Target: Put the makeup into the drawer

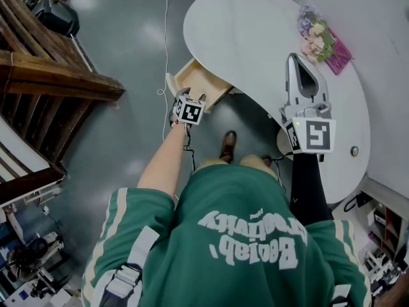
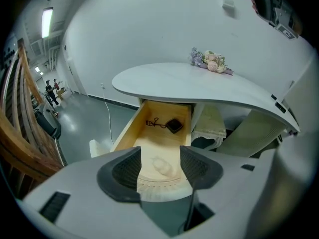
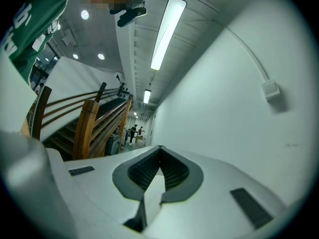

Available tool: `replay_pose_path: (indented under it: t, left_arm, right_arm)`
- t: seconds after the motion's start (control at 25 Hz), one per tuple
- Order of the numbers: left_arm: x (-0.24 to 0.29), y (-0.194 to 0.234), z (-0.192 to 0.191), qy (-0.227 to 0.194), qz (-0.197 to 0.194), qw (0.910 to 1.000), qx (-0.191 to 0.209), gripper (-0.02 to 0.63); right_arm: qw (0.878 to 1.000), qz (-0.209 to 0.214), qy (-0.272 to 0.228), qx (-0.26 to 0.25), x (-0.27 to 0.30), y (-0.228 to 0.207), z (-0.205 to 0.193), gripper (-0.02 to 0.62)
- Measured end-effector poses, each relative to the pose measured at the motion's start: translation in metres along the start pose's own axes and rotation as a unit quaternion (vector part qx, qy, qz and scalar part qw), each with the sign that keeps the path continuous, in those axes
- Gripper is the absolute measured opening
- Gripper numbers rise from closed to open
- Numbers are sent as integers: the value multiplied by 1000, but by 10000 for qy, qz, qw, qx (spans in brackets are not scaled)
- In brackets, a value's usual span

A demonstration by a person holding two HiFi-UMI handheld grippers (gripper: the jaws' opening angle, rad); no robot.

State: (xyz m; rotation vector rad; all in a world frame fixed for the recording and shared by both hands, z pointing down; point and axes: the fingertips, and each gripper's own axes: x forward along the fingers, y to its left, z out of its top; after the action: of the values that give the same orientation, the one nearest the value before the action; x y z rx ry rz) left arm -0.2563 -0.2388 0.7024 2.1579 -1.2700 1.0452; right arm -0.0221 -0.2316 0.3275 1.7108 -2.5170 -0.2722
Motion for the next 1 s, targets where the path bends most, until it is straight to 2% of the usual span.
replay_pose_path:
  t: [0.12,0.24,0.36,0.44,0.52,0.64,0.84,0.92,1.0]
  left_arm:
    - [-1,2,0,-20,-24,10000,15,259]
    - [-9,1,19,-350,12,9993,144,259]
    - [-36,-3,69,-927,63,9951,330,259]
    - [-61,-9,112,-1460,43,9882,464,259]
    - [-93,-16,158,-2030,21,9775,569,259]
    - [-144,-28,221,-2837,41,9559,757,259]
    - [-234,-53,303,-4019,-52,9103,990,258]
    - [-253,-63,319,-4250,-142,8982,1115,258]
    - [-260,-73,327,-4356,-280,8924,1145,258]
  right_arm:
    - [10000,-38,-48,28,1,2,4,9]
    - [10000,-48,33,-20,-2,0,-1,9]
    - [9999,-136,37,26,-2,-3,-4,9]
    - [9998,-202,34,27,-3,-5,-3,9]
    - [9996,-272,21,8,-5,-8,-1,9]
    - [9992,-388,-33,-10,-9,-15,4,9]
    - [9983,-567,-128,-53,-16,-28,11,9]
    - [9975,-690,-119,-62,-22,-33,11,9]
    - [9965,-833,-79,-64,-31,-40,10,9]
